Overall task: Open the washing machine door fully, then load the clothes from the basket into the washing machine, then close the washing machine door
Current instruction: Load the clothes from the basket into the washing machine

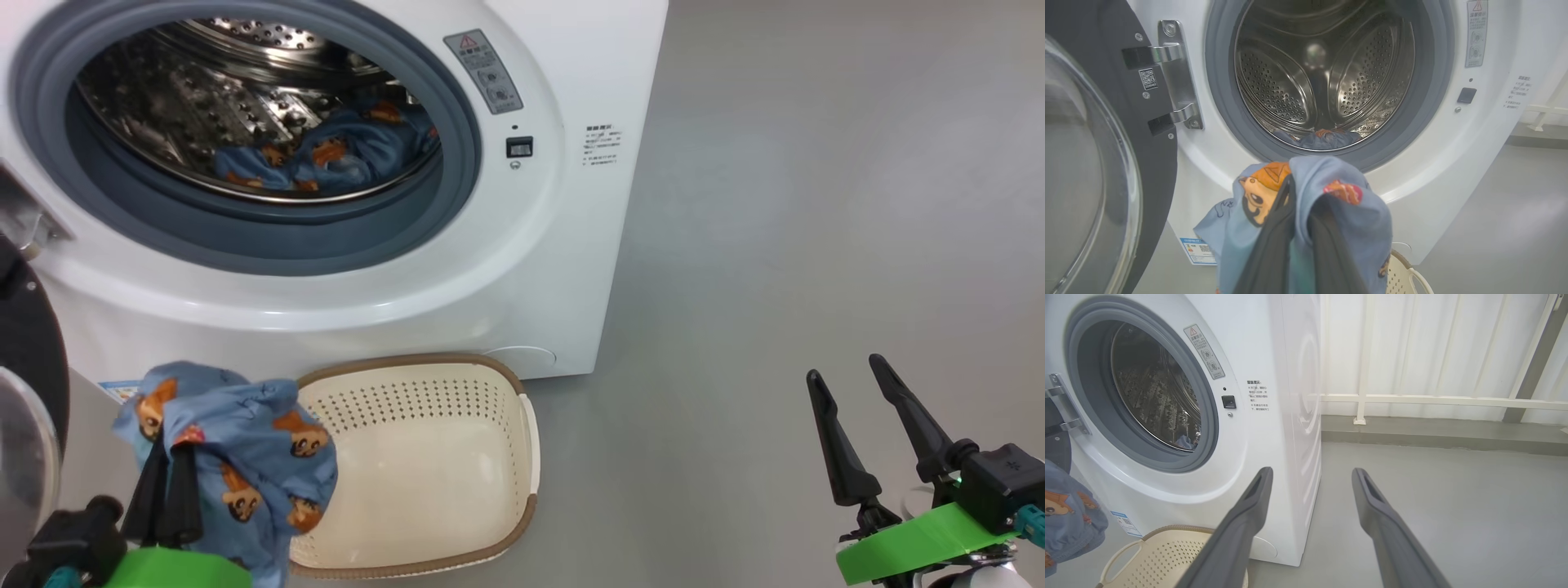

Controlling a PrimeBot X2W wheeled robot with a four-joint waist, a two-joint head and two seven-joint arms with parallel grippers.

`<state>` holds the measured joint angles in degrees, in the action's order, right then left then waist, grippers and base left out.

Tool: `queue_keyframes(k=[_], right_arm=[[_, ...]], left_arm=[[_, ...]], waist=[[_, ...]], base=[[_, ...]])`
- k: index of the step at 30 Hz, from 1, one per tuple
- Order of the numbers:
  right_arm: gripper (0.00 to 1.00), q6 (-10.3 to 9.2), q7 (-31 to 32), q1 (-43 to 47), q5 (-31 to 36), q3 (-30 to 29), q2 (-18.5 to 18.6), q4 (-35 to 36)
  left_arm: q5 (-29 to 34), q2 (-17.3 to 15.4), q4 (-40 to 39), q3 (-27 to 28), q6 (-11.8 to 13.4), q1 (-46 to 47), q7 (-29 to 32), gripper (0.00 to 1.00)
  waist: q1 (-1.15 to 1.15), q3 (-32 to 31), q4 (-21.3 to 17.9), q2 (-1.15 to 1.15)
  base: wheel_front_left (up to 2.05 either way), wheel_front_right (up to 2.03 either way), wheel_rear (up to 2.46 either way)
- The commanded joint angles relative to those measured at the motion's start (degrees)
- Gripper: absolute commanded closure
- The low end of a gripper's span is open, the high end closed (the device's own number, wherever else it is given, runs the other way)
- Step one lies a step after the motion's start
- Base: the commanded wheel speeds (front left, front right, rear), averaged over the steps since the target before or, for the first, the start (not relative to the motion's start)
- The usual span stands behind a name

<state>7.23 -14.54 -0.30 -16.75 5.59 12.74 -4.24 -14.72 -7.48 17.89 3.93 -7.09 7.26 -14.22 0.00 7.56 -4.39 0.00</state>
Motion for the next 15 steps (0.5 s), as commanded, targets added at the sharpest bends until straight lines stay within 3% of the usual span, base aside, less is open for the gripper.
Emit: queue_keyframes(k=[1, 15], right_arm=[[0.00, 0.25, -0.5, 0.4, -0.1, 0.9, 1.2, 1.4], [0.00, 0.25, -0.5, 1.2, -0.1, 0.7, 1.1, 1.6]], left_arm=[[0.6, -0.8, -2.4, 2.4, -0.1, -0.2, -0.8, 1.00], [1.9, 1.6, -7.7, 5.3, -0.3, -5.3, -0.8, 1.00]], waist=[[0.00, -0.4, 0.3, 0.00], [0.00, -0.7, 0.7, 0.00]], base=[[0.00, 0.00, 0.00], [0.00, 0.00, 0.00]])
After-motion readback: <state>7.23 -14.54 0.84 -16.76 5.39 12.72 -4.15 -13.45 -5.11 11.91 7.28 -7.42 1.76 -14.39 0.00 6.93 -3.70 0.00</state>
